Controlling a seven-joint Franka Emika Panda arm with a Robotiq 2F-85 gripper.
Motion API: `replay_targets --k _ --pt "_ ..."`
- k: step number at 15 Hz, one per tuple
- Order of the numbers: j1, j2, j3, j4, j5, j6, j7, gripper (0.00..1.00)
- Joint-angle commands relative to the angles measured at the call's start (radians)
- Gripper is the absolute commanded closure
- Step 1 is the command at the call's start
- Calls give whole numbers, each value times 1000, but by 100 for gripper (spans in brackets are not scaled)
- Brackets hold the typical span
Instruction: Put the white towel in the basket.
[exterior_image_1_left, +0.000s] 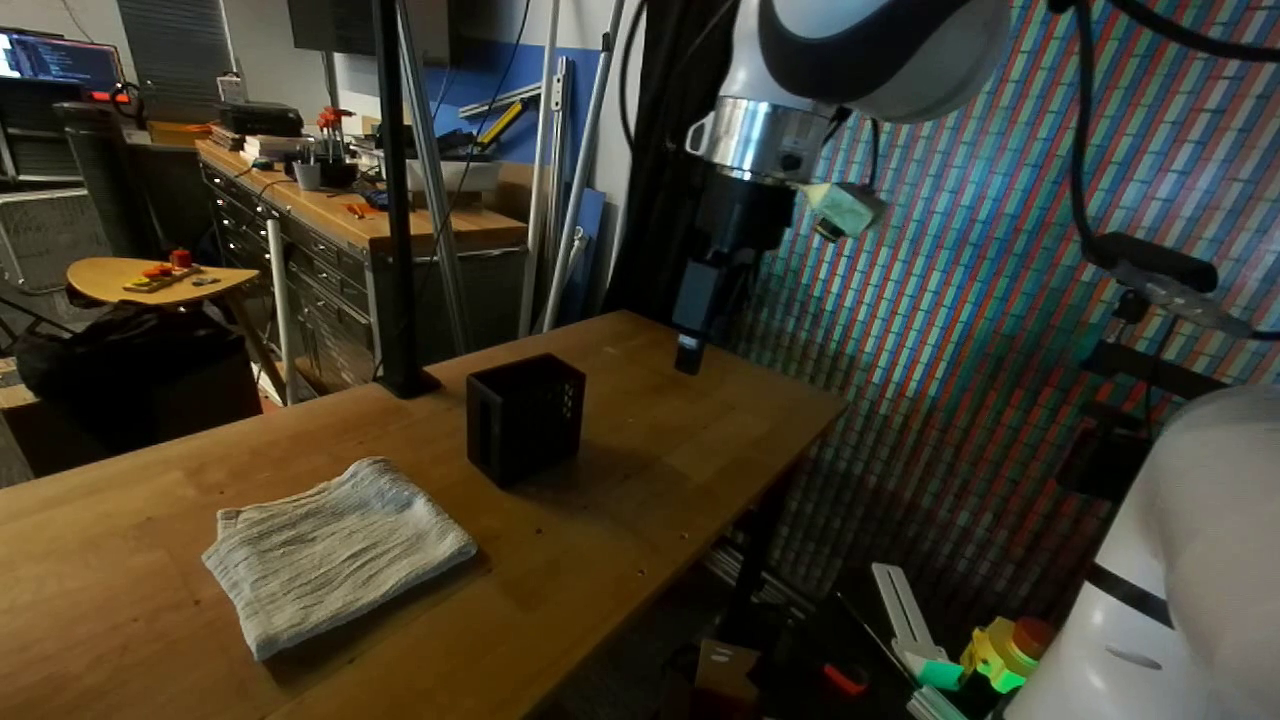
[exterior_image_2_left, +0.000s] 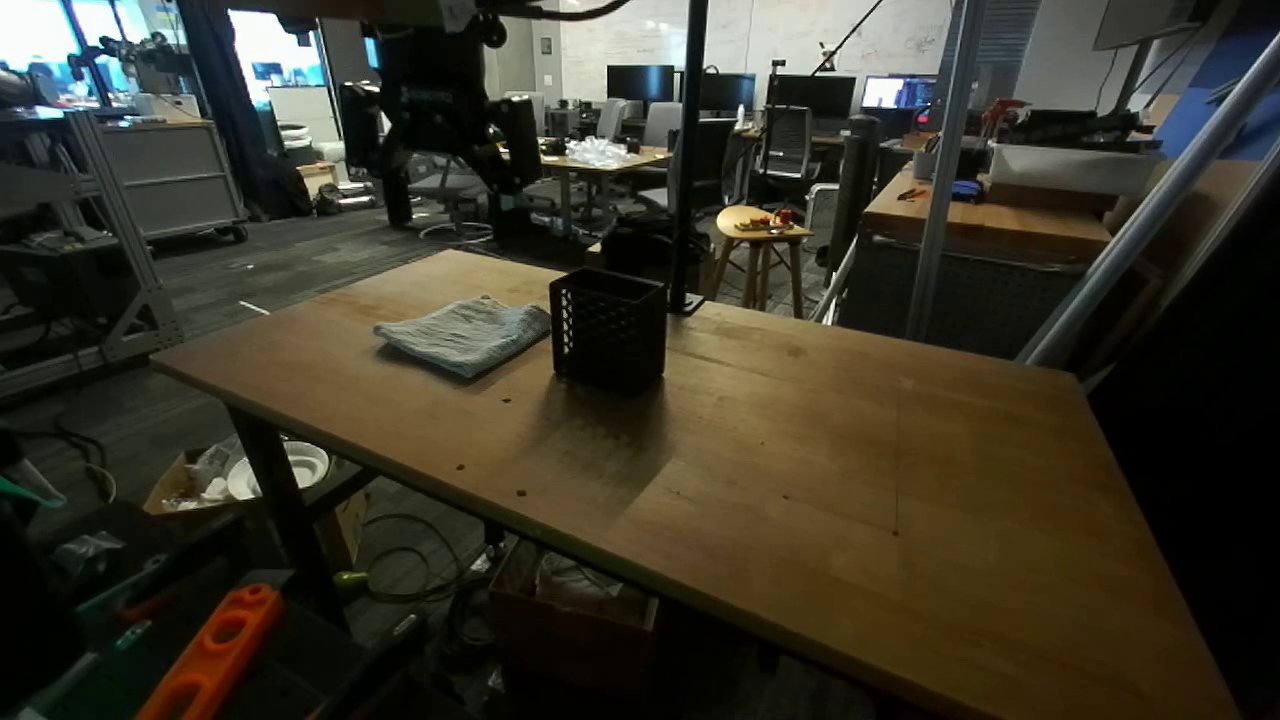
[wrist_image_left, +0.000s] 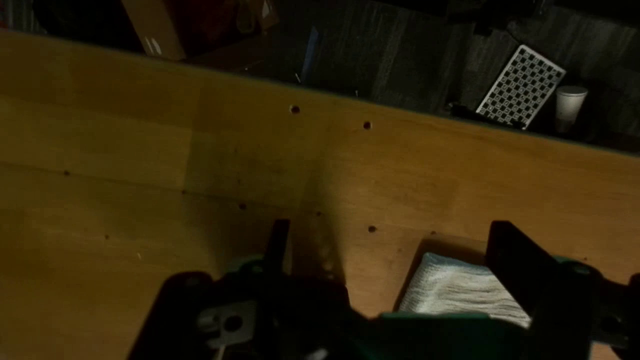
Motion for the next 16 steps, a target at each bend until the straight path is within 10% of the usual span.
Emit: replay_targets --k 1,9,16 --pt "54 218 73 156 42 87 23 0" --pt "98 553 277 463 -91 91 136 0" --pt "109 749 304 640 -167 131 72 0"
